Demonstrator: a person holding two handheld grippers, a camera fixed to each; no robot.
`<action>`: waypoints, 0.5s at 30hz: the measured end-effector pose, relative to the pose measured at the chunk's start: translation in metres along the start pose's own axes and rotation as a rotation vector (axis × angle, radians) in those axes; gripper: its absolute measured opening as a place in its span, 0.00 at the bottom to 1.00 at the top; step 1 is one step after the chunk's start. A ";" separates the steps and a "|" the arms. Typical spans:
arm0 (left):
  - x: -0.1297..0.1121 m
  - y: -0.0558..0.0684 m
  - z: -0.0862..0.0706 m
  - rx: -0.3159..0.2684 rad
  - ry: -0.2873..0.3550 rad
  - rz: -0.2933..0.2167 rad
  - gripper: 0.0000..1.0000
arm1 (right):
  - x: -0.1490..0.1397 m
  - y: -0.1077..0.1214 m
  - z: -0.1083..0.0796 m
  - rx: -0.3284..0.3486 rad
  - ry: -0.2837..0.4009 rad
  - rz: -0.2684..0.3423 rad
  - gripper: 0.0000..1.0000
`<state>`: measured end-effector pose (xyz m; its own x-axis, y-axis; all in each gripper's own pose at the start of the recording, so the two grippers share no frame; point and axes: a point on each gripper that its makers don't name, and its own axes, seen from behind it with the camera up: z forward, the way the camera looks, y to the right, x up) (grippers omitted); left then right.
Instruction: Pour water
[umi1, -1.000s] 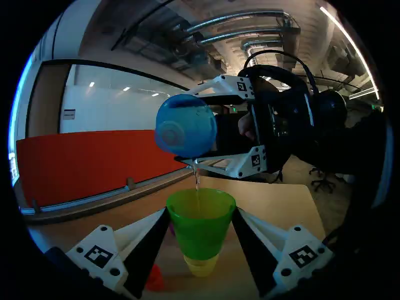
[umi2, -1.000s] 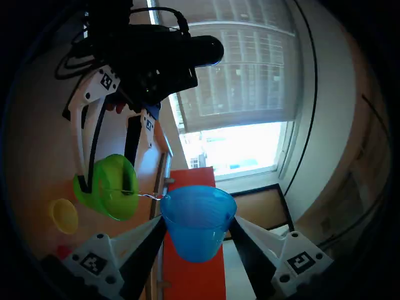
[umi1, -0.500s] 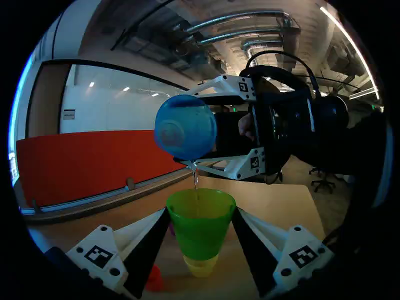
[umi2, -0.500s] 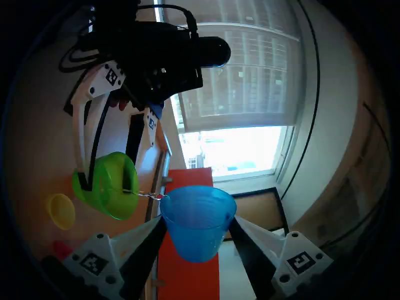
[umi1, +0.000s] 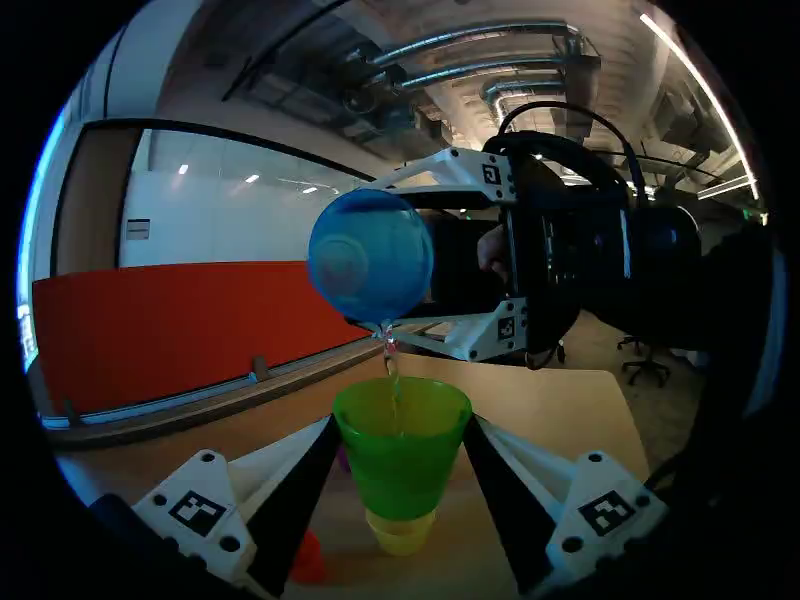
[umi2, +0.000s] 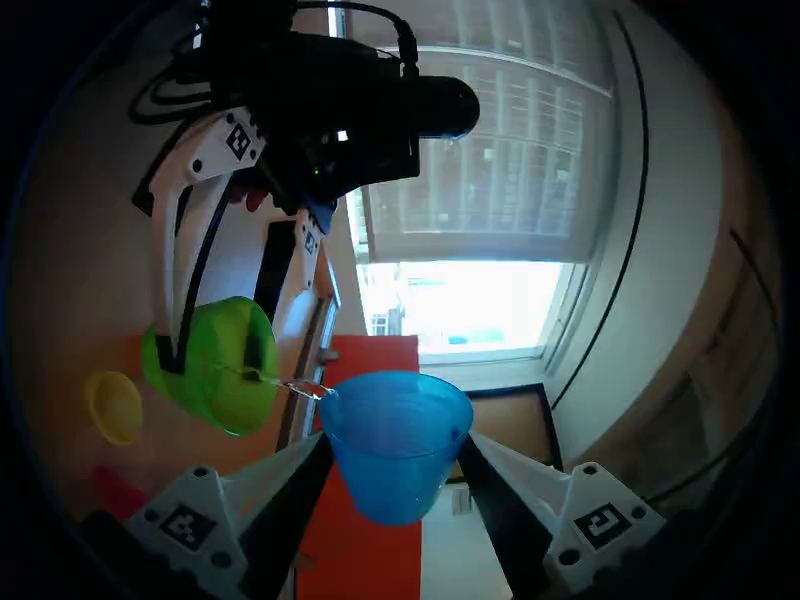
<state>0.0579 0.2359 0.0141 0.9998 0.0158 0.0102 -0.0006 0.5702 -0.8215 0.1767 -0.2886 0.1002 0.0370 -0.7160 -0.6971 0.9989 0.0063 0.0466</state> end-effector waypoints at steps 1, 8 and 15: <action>0.000 0.000 0.000 0.000 0.000 0.001 0.86 | 0.000 0.000 0.000 -0.001 0.000 -0.005 0.88; 0.000 -0.001 -0.001 0.003 0.001 0.000 0.86 | 0.003 0.000 0.000 -0.006 -0.001 -0.030 0.88; 0.000 -0.001 0.000 0.004 0.001 0.000 0.86 | 0.005 0.000 0.000 -0.008 -0.001 -0.025 0.88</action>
<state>0.0582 0.2353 0.0153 0.9998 0.0152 0.0098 -0.0007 0.5733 -0.8193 0.1767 -0.2922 0.0973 0.0124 -0.7164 -0.6976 0.9997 -0.0056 0.0235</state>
